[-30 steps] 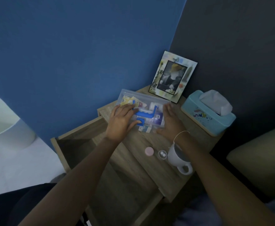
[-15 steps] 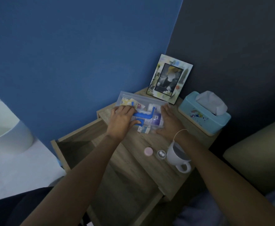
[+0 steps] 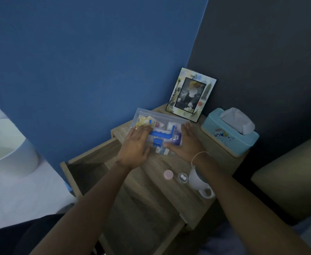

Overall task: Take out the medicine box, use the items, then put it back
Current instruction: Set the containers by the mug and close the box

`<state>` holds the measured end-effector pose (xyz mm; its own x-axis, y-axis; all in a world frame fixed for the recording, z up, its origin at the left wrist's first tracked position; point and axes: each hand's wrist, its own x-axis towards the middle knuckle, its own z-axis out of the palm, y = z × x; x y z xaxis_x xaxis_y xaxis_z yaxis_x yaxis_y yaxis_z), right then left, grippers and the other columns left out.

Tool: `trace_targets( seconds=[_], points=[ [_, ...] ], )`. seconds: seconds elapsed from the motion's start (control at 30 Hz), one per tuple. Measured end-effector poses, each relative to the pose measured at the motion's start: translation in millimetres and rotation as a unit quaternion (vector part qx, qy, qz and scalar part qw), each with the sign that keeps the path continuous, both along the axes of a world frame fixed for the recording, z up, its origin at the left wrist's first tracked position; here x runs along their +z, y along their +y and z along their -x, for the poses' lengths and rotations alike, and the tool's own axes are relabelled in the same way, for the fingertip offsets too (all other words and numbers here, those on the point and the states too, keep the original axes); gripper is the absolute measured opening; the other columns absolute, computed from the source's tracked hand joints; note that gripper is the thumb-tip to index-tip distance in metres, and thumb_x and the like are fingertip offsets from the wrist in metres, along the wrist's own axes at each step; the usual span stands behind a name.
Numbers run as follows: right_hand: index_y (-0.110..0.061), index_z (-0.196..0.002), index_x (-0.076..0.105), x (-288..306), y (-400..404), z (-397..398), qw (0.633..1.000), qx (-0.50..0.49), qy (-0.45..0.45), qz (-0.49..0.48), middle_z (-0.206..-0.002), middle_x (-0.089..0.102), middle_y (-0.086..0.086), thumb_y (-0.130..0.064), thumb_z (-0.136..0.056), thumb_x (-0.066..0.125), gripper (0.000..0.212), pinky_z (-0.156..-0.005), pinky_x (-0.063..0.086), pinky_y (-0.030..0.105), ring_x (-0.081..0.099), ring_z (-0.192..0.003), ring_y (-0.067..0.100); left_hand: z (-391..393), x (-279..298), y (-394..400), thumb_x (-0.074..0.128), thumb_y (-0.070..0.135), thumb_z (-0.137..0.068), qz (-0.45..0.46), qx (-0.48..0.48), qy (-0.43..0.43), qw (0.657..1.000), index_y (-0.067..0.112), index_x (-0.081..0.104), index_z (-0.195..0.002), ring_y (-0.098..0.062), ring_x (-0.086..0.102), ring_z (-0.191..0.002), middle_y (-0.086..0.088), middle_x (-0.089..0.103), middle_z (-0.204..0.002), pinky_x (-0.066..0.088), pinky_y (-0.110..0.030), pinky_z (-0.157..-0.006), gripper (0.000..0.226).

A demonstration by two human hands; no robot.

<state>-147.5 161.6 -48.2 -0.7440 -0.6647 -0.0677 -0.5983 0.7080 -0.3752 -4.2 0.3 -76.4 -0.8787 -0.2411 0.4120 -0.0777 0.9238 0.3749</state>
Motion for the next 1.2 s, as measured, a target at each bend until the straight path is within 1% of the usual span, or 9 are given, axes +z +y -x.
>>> trace_targets(
  seconds=[0.07,0.2,0.3,0.43,0.73,0.83,0.93,1.0,1.2],
  points=[
    [-0.007,-0.151,-0.001,-4,-4,-5,1.000,-0.019,-0.009,-0.001,-0.161,-0.007,0.010,-0.081,-0.065,0.055,0.126,-0.117,0.001,0.035,-0.006,-0.148,0.024,-5,-2,-2,0.055,0.031,-0.086,0.019,-0.006,-0.014,1.000,0.012,0.034,-0.142,-0.022,0.029,-0.142,-0.008,0.039,-0.149,0.008,-0.037,-0.121,0.062],
    [-0.003,-0.149,-0.004,-8,-13,-8,0.999,-0.032,0.024,-0.016,-0.160,-0.008,0.015,-0.082,-0.062,0.056,0.132,-0.117,-0.002,0.034,-0.008,-0.148,0.027,-7,-4,-5,0.056,0.037,-0.087,0.036,0.003,-0.021,0.999,0.012,0.035,-0.141,-0.022,0.029,-0.142,-0.008,0.039,-0.150,0.008,-0.035,-0.119,0.063],
    [-0.004,-0.150,-0.003,-6,-16,-8,0.998,-0.033,0.034,-0.035,-0.160,-0.004,0.016,-0.083,-0.062,0.054,0.131,-0.119,0.002,0.037,-0.006,-0.148,0.028,-4,-4,-5,0.059,0.033,-0.088,0.038,0.016,-0.012,0.999,0.013,0.039,-0.138,-0.021,0.034,-0.140,-0.007,0.043,-0.147,0.011,-0.034,-0.118,0.057],
    [-0.007,-0.150,0.003,-5,-17,-10,0.998,-0.060,0.029,0.003,-0.161,0.001,0.013,-0.081,-0.059,0.061,0.131,-0.117,0.012,0.038,-0.002,-0.148,0.026,0,-3,-4,0.060,0.031,-0.088,0.027,0.026,0.001,0.999,0.013,0.043,-0.135,-0.020,0.036,-0.138,-0.007,0.046,-0.145,0.012,-0.034,-0.118,0.053],
    [-0.007,-0.149,0.011,-3,-17,-14,0.996,-0.068,0.045,0.027,-0.161,0.005,0.013,-0.076,-0.065,0.062,0.120,-0.116,0.019,0.040,0.000,-0.148,0.025,0,-2,-5,0.060,0.031,-0.089,0.018,0.025,0.008,0.999,0.011,0.044,-0.135,-0.020,0.037,-0.138,-0.008,0.046,-0.145,0.009,-0.030,-0.118,0.053],
    [-0.004,-0.148,0.013,-1,-17,-16,0.995,-0.058,0.077,0.004,-0.160,0.008,0.017,-0.077,-0.068,0.057,0.117,-0.115,0.022,0.042,0.003,-0.148,0.029,0,-3,-4,0.059,0.040,-0.088,0.007,0.028,0.014,0.999,0.012,0.045,-0.135,-0.020,0.039,-0.137,-0.007,0.048,-0.143,0.011,-0.032,-0.118,0.056],
    [-0.002,-0.147,0.016,1,-16,-16,0.994,-0.044,0.097,-0.013,-0.159,0.011,0.020,-0.076,-0.070,0.055,0.113,-0.115,0.025,0.044,0.009,-0.147,0.032,1,-1,-1,0.049,0.056,-0.089,-0.021,0.040,0.027,0.999,0.015,0.047,-0.131,-0.020,0.042,-0.134,-0.006,0.052,-0.140,0.016,-0.034,-0.118,0.059],
    [-0.002,-0.147,0.017,3,-17,-15,0.995,-0.039,0.090,-0.012,-0.158,0.011,0.021,-0.075,-0.070,0.057,0.112,-0.115,0.028,0.045,0.012,-0.147,0.033,3,-1,0,0.046,0.057,-0.089,-0.027,0.046,0.030,0.998,0.015,0.049,-0.130,-0.020,0.043,-0.133,-0.006,0.053,-0.138,0.017,-0.034,-0.118,0.059],
    [-0.003,-0.146,0.018,4,-15,-16,0.996,-0.041,0.082,-0.002,-0.159,0.011,0.019,-0.073,-0.069,0.060,0.112,-0.114,0.030,0.045,0.013,-0.146,0.033,2,-3,-2,0.061,0.048,-0.084,-0.027,0.031,0.018,0.999,0.013,0.048,-0.131,-0.023,0.041,-0.135,-0.008,0.050,-0.141,0.014,-0.035,-0.118,0.060]
  ],
)
